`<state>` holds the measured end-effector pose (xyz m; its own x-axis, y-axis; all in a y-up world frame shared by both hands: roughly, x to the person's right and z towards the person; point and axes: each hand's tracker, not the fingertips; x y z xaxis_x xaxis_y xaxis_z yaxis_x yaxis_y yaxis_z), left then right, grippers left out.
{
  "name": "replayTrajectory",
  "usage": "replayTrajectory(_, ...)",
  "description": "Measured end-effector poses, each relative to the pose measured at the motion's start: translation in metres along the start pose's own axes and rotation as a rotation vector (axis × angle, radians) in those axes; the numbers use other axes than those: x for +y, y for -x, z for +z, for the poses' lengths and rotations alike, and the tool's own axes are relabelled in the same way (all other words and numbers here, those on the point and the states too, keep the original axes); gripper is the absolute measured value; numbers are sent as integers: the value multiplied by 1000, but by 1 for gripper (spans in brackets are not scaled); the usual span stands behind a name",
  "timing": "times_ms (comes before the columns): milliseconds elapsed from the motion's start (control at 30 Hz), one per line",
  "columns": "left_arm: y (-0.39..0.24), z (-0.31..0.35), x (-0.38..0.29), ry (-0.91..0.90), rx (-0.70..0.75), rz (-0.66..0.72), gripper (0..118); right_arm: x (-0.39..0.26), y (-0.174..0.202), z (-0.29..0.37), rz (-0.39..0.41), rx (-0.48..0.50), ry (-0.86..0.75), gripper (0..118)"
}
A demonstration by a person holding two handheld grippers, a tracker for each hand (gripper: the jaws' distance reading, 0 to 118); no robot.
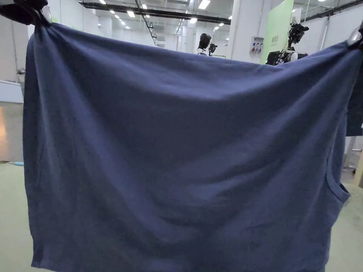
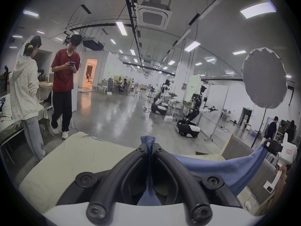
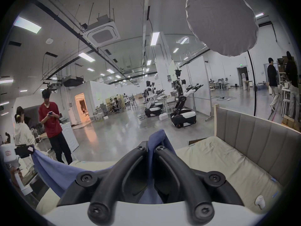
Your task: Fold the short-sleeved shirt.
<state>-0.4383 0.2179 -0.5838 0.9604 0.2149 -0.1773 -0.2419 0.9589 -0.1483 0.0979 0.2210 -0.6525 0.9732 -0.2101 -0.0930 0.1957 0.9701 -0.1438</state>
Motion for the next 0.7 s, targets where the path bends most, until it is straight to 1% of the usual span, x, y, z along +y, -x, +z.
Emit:
replayTrajectory(33, -3, -8, 3, -18, 13, -4, 4, 2, 0, -7, -3, 1, -8, 7)
replayTrajectory(167, -12, -35, 9, -51, 37, -50, 4, 15, 9, -33, 40, -31, -63, 7)
replayTrajectory(200, -13, -42, 8, -53, 47, -57, 4, 17, 10, -38, 41, -32, -75, 7)
replayTrajectory(267, -15, -56, 5, -51, 52, -58, 4, 20, 10, -50, 29, -40, -86, 7)
replayTrajectory(333, -15, -73, -1, -42, 57, -49, 4, 19, 7, -61, -6, -32, -97, 7)
replayTrajectory(400, -16, -90, -9, -23, 60, -46, 3, 16, 4, -72, -22, -34, -94, 7)
replayTrajectory(467, -13, -107, -23, -6, 55, -26, 3, 6, 0, -82, -15, -40, -86, 7)
replayTrajectory(567, -8, -126, -50, 48, 23, 0, 3, -19, -9, -91, 15, -47, -56, 7)
replayTrajectory(633, -4, -137, -72, 82, 22, -2, 4, -40, -18, -97, 11, -42, -4, 7)
replayTrajectory(700, -2, -144, -93, 131, 35, -11, 4, -62, -28, -101, -11, -28, 40, 7)
